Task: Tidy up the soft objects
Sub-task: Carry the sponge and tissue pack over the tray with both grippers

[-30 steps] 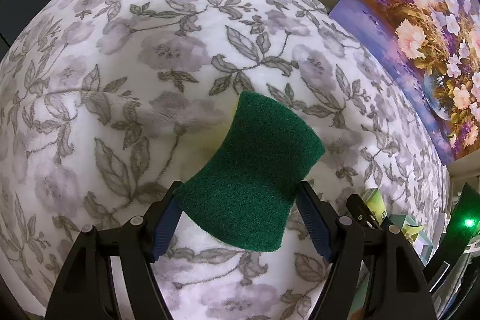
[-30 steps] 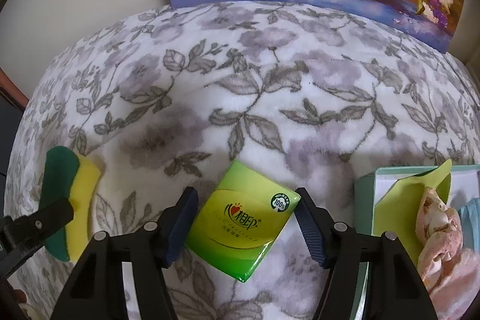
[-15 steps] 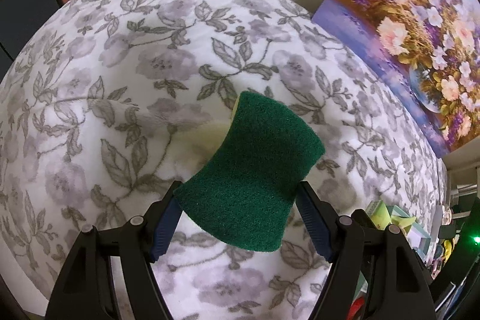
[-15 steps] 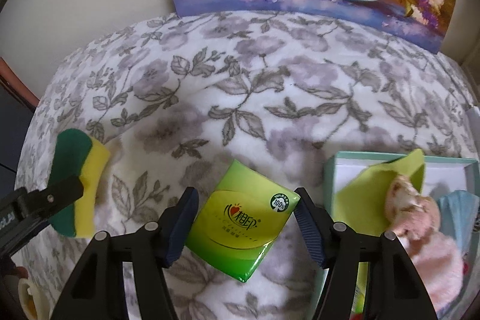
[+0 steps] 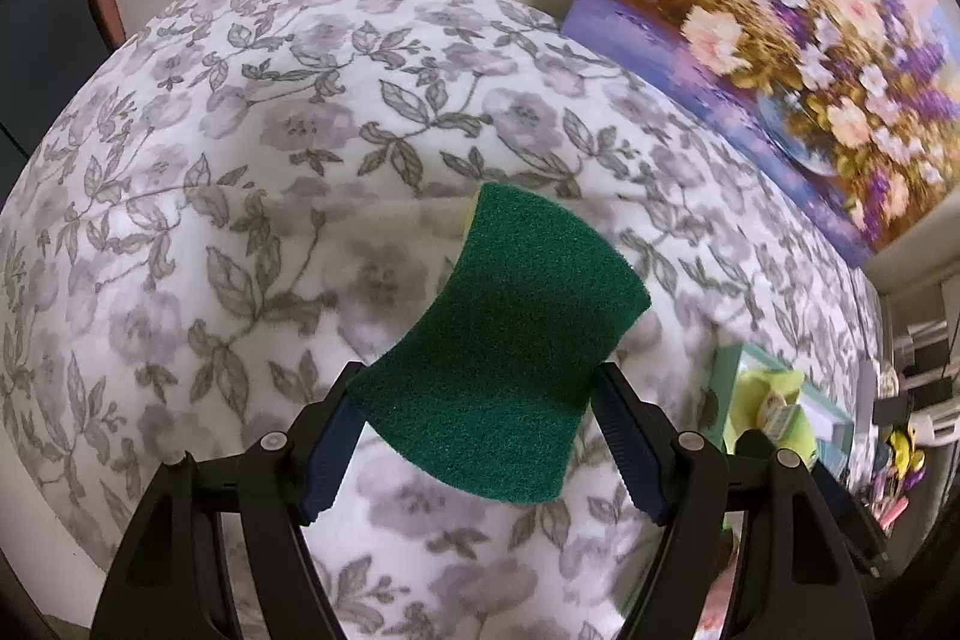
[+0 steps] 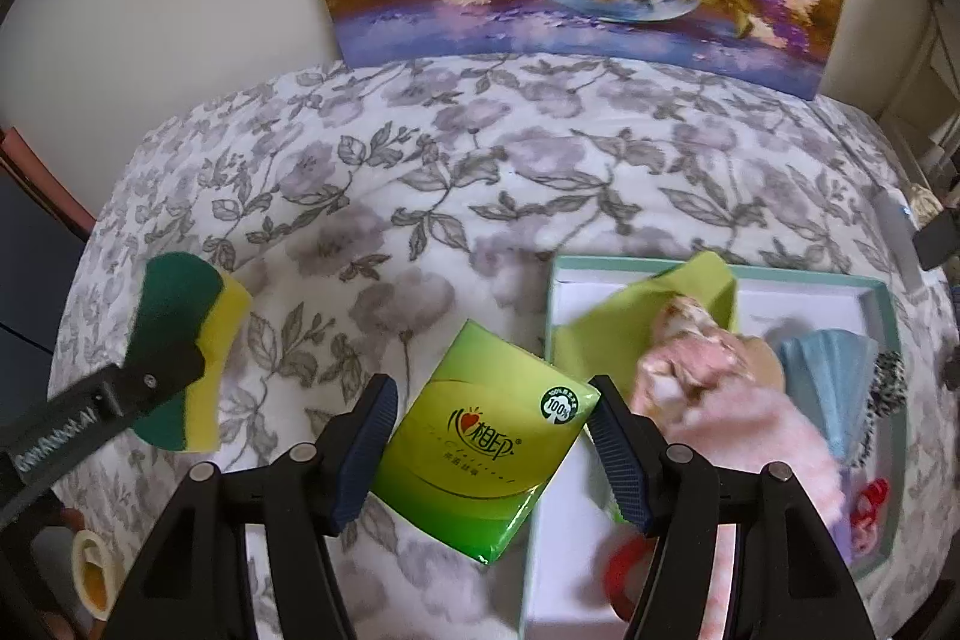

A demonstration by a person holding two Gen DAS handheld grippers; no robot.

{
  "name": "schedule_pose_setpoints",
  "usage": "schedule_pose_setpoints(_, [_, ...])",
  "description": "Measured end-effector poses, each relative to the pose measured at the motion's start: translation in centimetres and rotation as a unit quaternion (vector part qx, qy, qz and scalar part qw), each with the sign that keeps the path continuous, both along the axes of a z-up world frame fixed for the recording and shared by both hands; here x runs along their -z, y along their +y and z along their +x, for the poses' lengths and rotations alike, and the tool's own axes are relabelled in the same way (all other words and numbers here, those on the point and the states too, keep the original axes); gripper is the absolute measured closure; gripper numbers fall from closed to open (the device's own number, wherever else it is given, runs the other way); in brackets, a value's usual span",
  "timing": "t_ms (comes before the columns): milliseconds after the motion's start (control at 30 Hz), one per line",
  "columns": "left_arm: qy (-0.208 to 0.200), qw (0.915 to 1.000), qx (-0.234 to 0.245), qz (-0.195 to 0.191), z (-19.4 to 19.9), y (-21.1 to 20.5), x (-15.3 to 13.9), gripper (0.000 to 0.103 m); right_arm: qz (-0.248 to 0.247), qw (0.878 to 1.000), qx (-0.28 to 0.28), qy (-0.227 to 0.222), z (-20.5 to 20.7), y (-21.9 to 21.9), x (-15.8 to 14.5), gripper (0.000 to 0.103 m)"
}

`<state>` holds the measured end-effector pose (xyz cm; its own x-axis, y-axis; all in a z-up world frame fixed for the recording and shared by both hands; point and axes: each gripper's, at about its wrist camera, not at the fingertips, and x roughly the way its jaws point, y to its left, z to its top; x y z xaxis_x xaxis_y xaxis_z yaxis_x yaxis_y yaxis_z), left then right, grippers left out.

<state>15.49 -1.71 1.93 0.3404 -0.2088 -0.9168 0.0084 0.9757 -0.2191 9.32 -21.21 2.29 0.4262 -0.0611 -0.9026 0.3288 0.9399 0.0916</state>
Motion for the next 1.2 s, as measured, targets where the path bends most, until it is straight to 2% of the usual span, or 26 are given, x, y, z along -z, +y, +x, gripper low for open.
schedule_pose_setpoints(200, [-0.015,0.9995,0.029,0.001,-2.3,-1.6,-1.4,0.027,0.009,1.000,0.013,-0.009,-2.8,-1.1,-1.4,0.035])
schedule_pose_setpoints(467, [-0.037,0.9966,0.074,0.000,-5.8,-4.6,-2.8,0.027,0.015,0.999,0.043,-0.002,-6.9,-3.3,-1.6,0.035])
schedule_pose_setpoints(867, [0.006,0.9897,0.140,-0.029,-10.0,-10.7,-0.7,0.026,0.012,0.995,0.102,-0.003,-11.8,-9.2,-1.9,0.035])
schedule_pose_setpoints(1200, [0.047,0.9814,0.179,-0.051,-12.0,-15.5,1.8,0.026,0.021,0.988,0.153,0.022,-14.9,-14.9,0.0,0.035])
